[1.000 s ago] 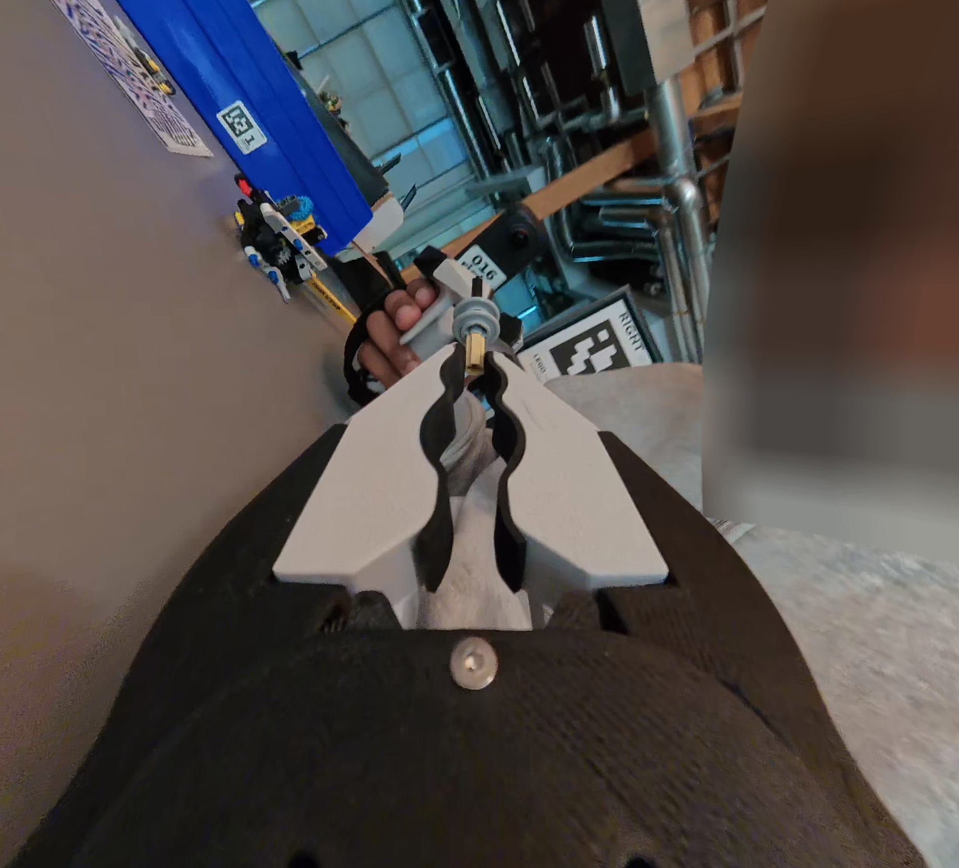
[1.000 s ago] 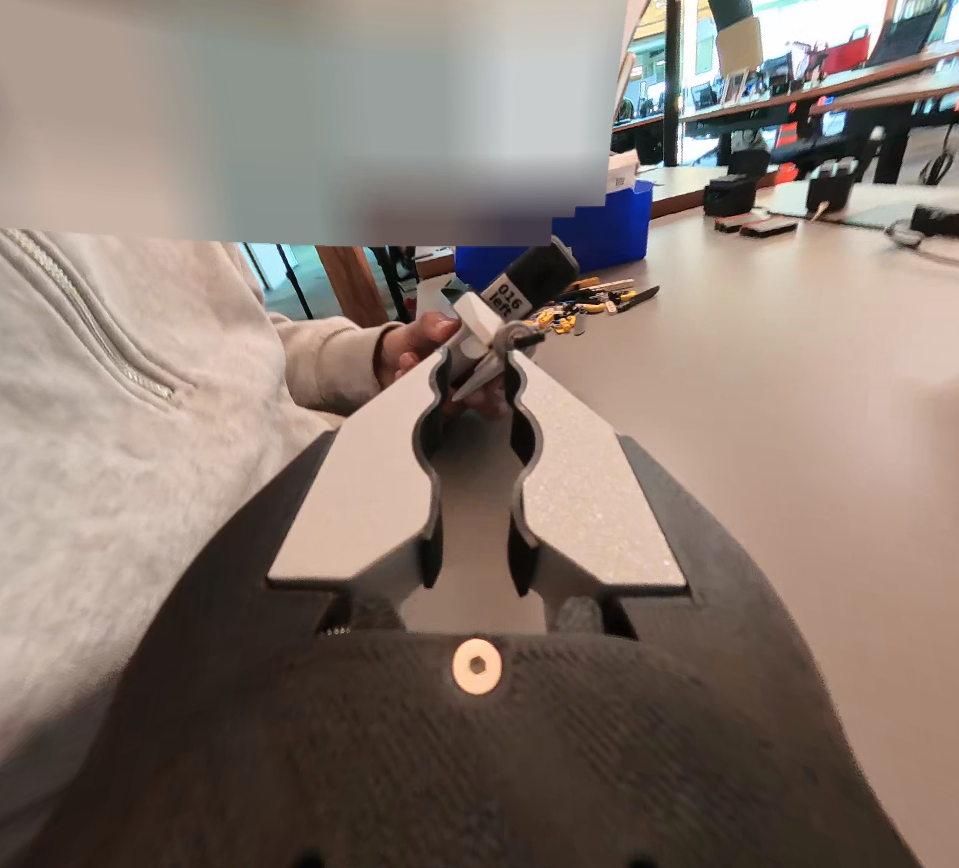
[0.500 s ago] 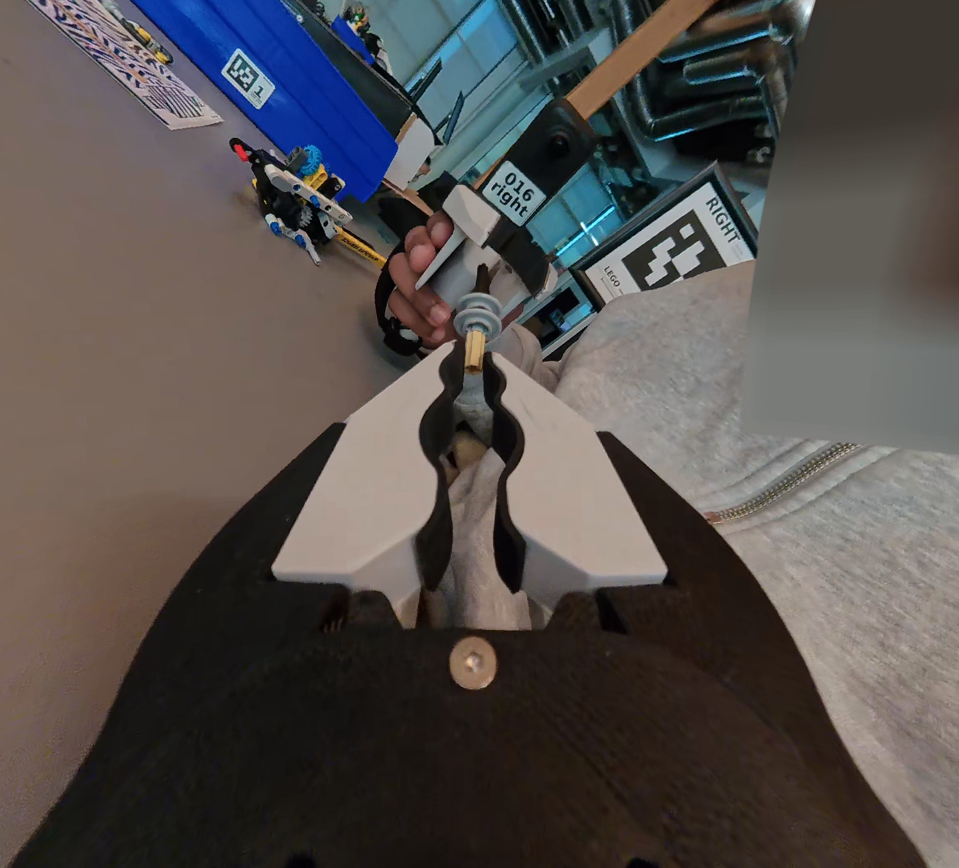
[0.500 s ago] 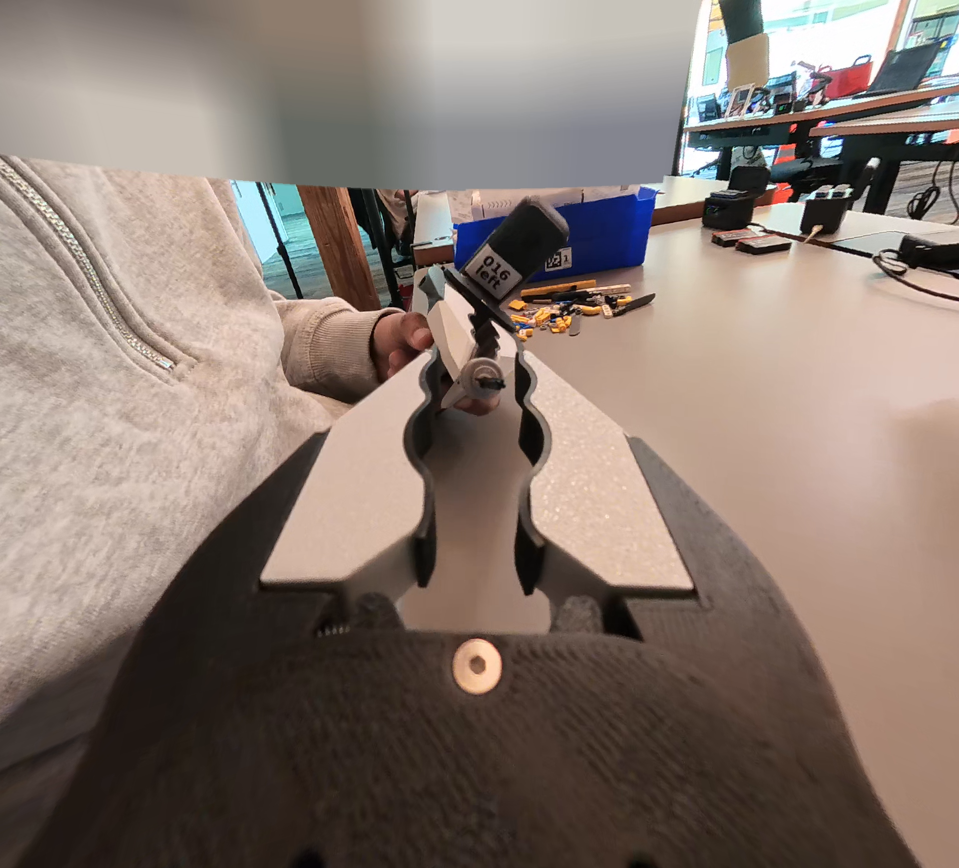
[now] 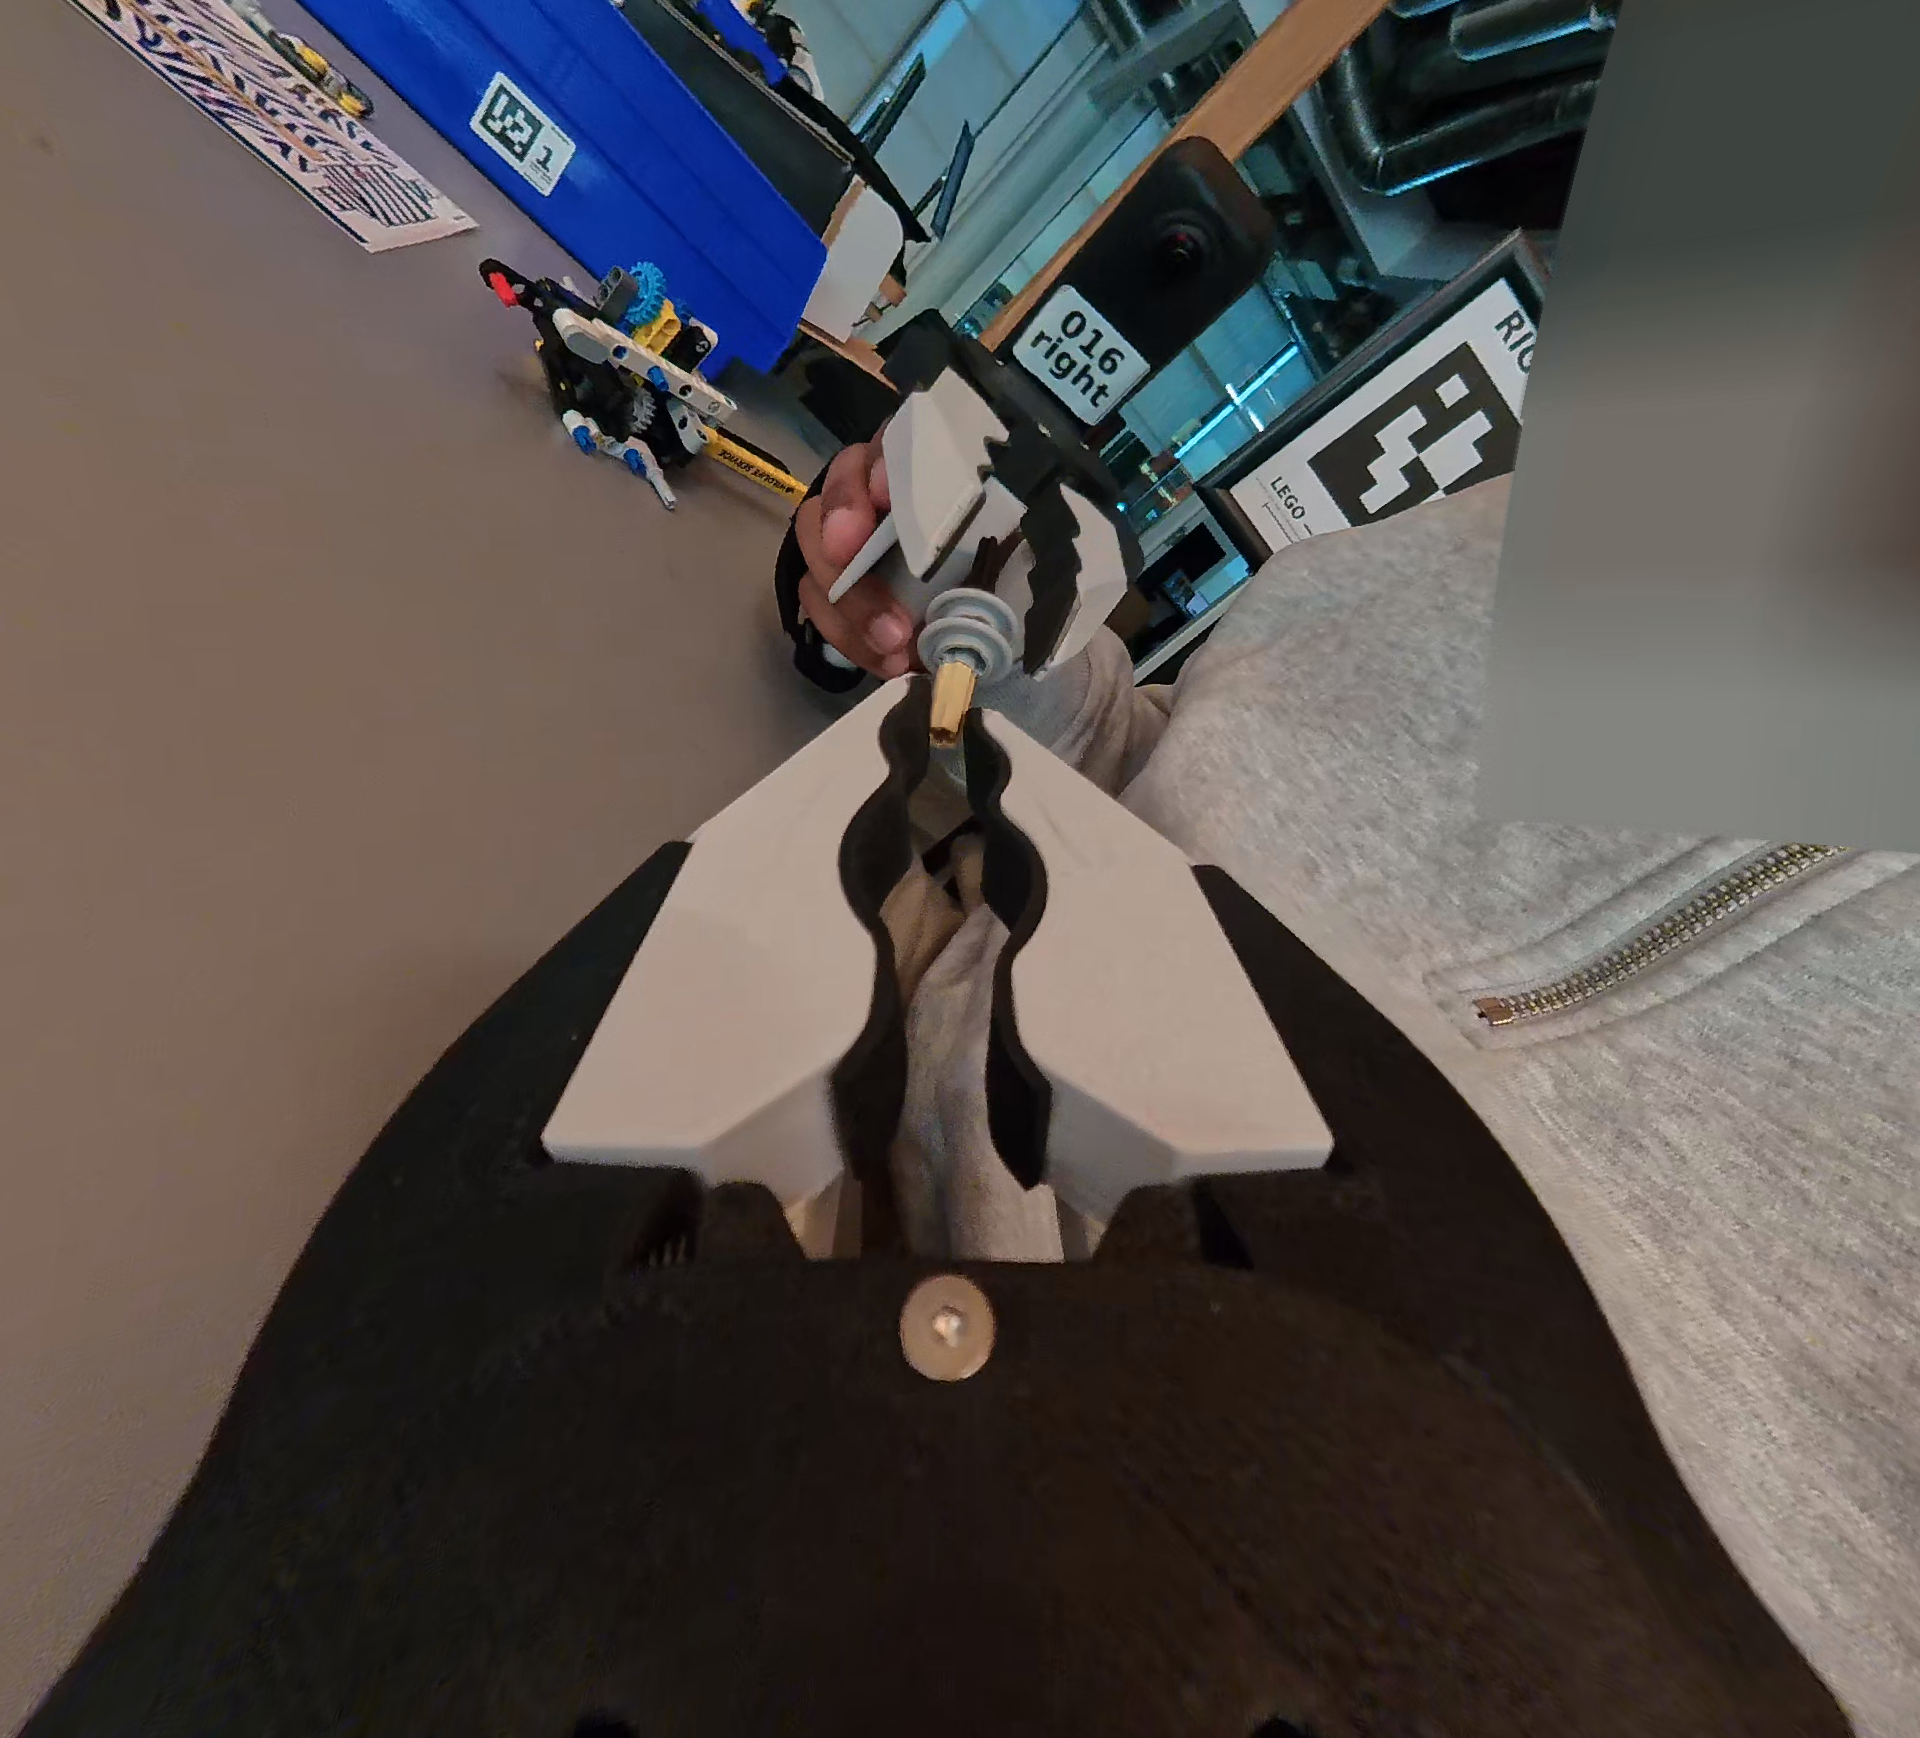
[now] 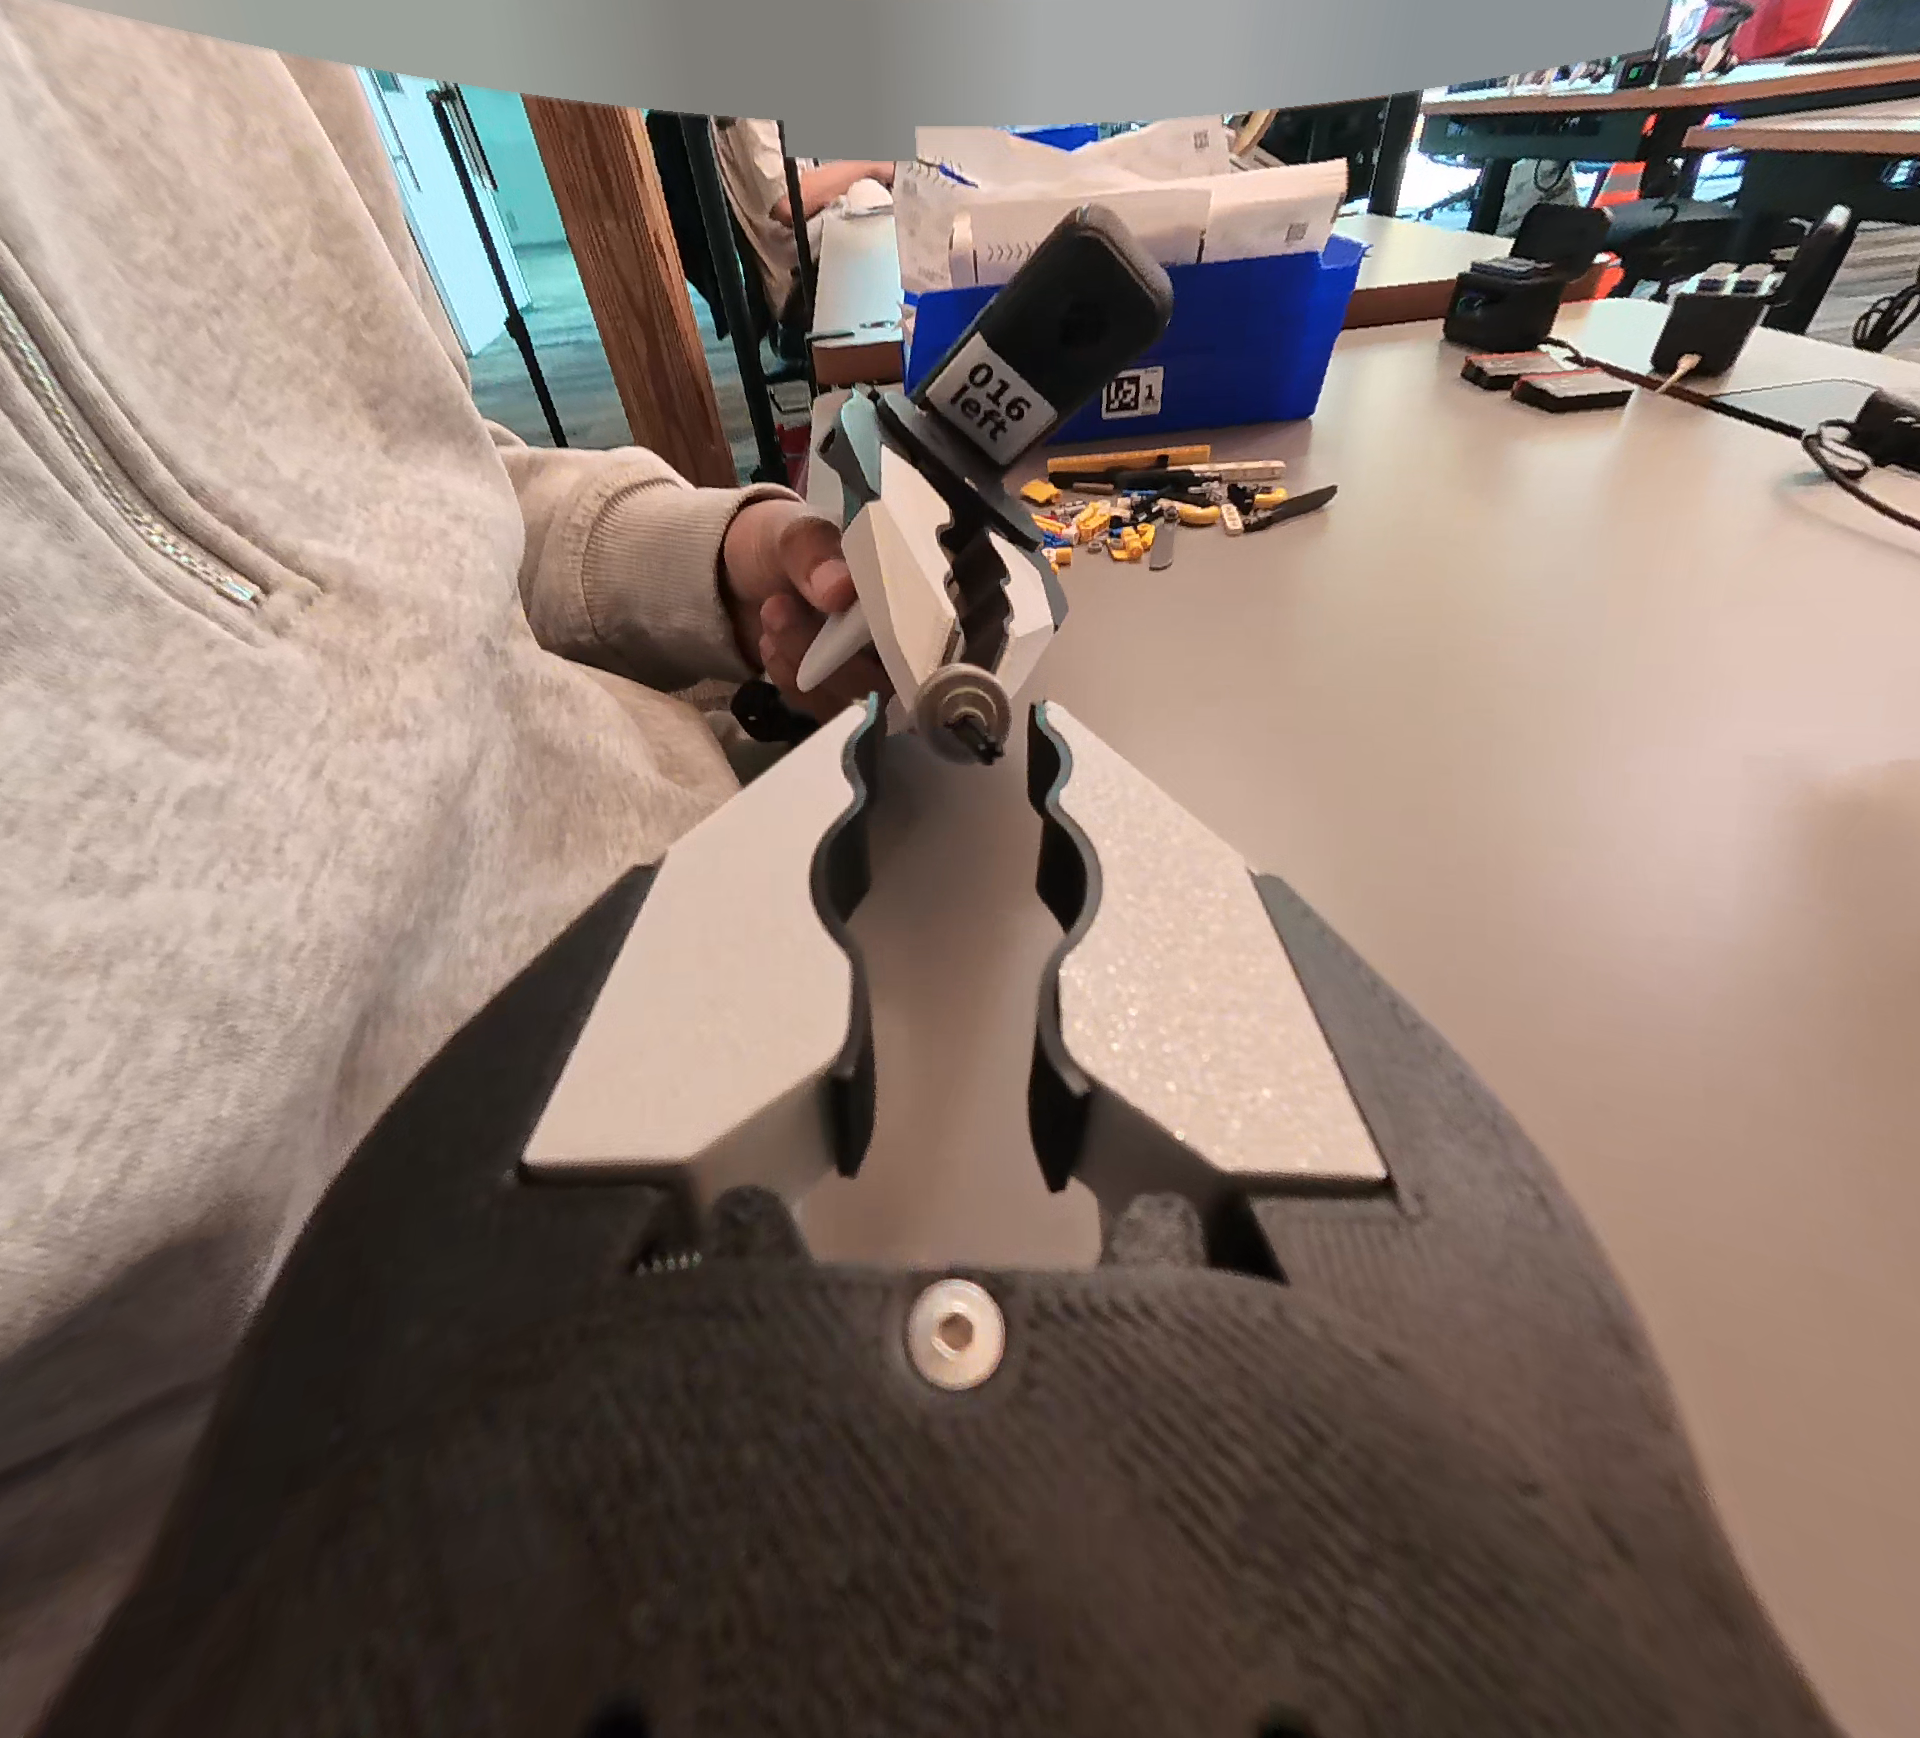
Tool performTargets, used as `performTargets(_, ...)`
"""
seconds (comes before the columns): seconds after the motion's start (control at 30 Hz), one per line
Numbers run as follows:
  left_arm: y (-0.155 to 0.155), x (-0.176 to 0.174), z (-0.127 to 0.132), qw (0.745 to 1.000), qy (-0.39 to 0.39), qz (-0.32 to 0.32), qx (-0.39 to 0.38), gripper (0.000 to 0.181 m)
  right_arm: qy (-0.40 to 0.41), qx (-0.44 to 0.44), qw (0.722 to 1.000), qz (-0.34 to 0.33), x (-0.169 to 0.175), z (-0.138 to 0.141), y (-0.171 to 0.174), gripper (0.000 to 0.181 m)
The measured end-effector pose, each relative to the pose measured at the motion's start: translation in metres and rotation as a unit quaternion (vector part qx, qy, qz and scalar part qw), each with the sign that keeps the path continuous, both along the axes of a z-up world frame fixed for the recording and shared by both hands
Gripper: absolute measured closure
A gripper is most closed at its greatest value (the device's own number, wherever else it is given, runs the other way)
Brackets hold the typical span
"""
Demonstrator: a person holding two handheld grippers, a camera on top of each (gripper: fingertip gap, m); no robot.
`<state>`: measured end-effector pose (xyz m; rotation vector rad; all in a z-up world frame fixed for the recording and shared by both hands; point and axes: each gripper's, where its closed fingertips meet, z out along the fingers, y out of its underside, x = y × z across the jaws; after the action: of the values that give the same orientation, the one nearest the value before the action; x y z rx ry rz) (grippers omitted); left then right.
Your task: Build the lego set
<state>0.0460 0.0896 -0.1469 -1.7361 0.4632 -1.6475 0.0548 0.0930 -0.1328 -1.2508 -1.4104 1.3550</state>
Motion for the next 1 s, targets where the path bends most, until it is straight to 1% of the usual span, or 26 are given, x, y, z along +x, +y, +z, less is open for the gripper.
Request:
performTargets(0.13, -0.0003, 0.0016, -0.0034, 1.0, 0.017, 0.002, 0.007, 0.178, -0.008, 0.007, 1.0, -0.003, -0.0009, -0.0032, -0.0001, 0.158)
performTargets(0.27, -0.0004, 0.0017, -0.0031, 1.0, 0.017, 0.003, 0.009, 0.178, -0.015, 0.009, 1.0, -0.004, -0.0014, -0.0057, 0.0004, 0.163)
performTargets(0.37, -0.0004, 0.0014, -0.0031, 1.0, 0.016, 0.002, 0.007, 0.178, -0.015, 0.005, 1.0, -0.004, -0.0014, -0.0059, 0.0003, 0.164)
performTargets(0.7, 0.0004, 0.0019, -0.0036, 1.0, 0.007, 0.002, -0.008, 0.178, -0.018, -0.034, 0.999, 0.001, -0.0015, -0.006, 0.0021, 0.165)
performTargets(1.0, 0.0051, 0.0004, -0.0044, 0.998, 0.04, 0.033, 0.032, 0.178, -0.025, -0.085, 0.996, -0.006, -0.003, -0.0081, 0.0078, 0.165)
